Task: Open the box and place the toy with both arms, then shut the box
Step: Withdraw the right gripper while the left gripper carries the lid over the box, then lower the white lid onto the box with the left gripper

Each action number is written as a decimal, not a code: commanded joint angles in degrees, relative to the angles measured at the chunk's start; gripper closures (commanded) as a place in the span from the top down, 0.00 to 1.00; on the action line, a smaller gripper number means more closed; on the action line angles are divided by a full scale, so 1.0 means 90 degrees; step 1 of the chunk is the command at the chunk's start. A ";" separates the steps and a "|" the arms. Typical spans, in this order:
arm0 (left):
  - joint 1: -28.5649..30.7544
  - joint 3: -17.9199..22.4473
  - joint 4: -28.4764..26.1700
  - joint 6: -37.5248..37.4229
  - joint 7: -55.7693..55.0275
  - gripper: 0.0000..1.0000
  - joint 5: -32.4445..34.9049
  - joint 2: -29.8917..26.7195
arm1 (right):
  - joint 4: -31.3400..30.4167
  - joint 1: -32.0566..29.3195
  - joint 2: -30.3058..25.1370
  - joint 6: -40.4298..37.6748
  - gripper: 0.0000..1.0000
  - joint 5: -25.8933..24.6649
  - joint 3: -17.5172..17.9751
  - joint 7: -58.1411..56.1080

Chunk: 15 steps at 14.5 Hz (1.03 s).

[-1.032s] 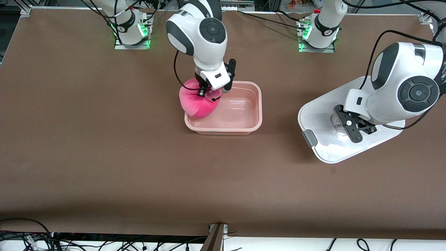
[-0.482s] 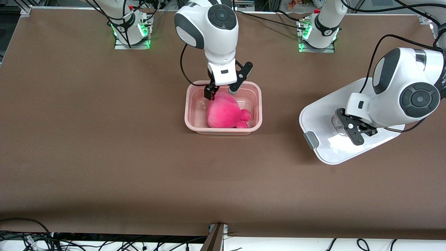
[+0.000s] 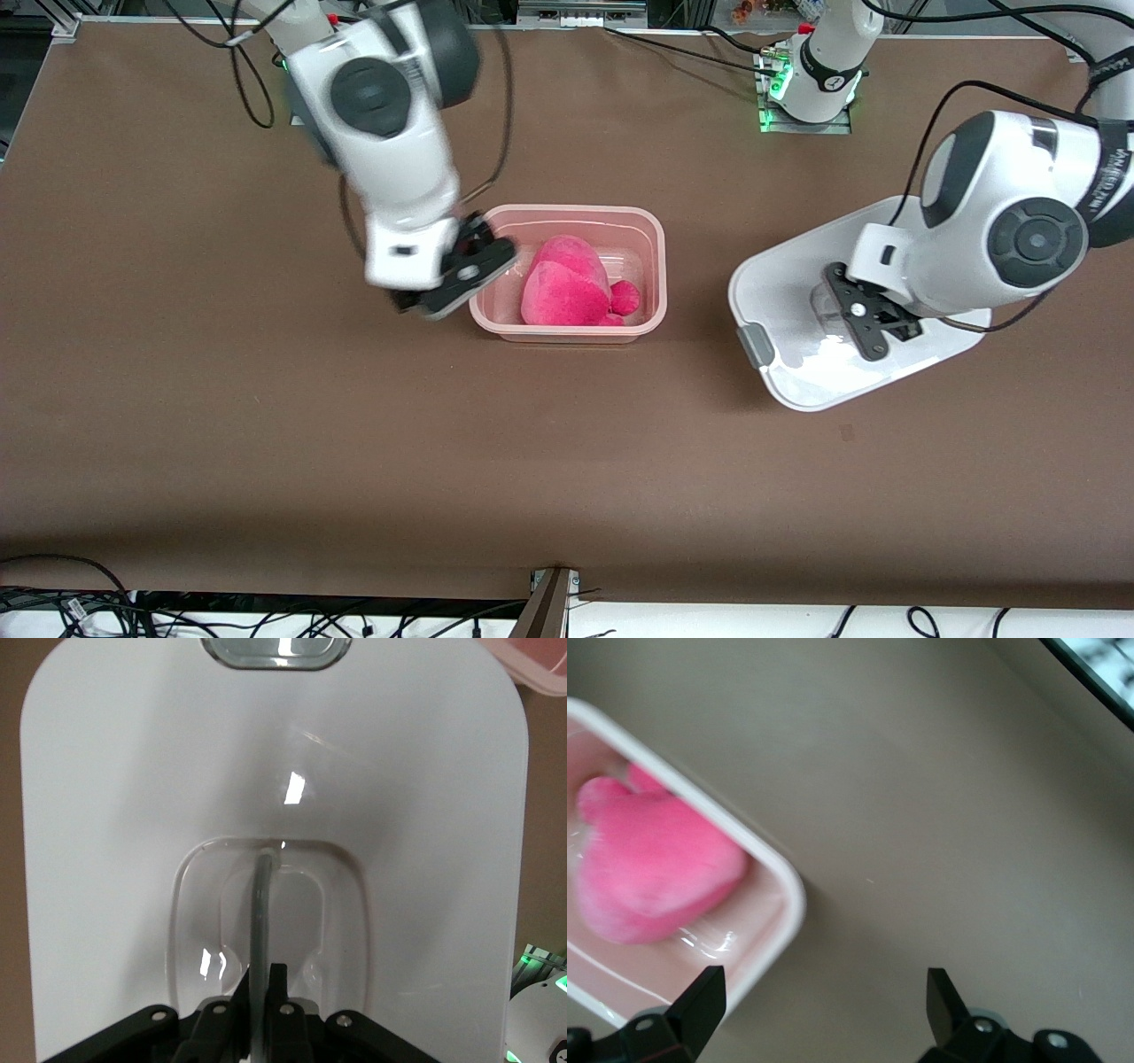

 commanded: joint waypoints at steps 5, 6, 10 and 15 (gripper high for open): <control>-0.1243 -0.0727 0.0135 0.1242 0.0351 0.00 -0.0209 0.0476 | 0.0047 -0.1412 -0.0264 -0.0791 1.00 0.0294 -0.0132 -0.0016; -0.1585 -0.0718 0.0135 0.1564 0.0273 0.00 -0.0268 0.0603 | 0.0153 -0.1637 -0.0341 -0.0878 1.00 0.0294 -0.0112 0.0042; -0.2397 -0.0708 0.0126 0.2424 -0.0225 0.00 -0.0200 0.1295 | 0.0077 -0.2614 -0.0858 -0.0918 1.00 0.0304 -0.0092 0.0062; -0.2994 -0.0678 0.0008 0.3100 -0.1368 0.00 0.0208 0.1600 | -0.0617 -0.2782 -0.1640 -0.0948 1.00 0.0216 -0.0307 0.0023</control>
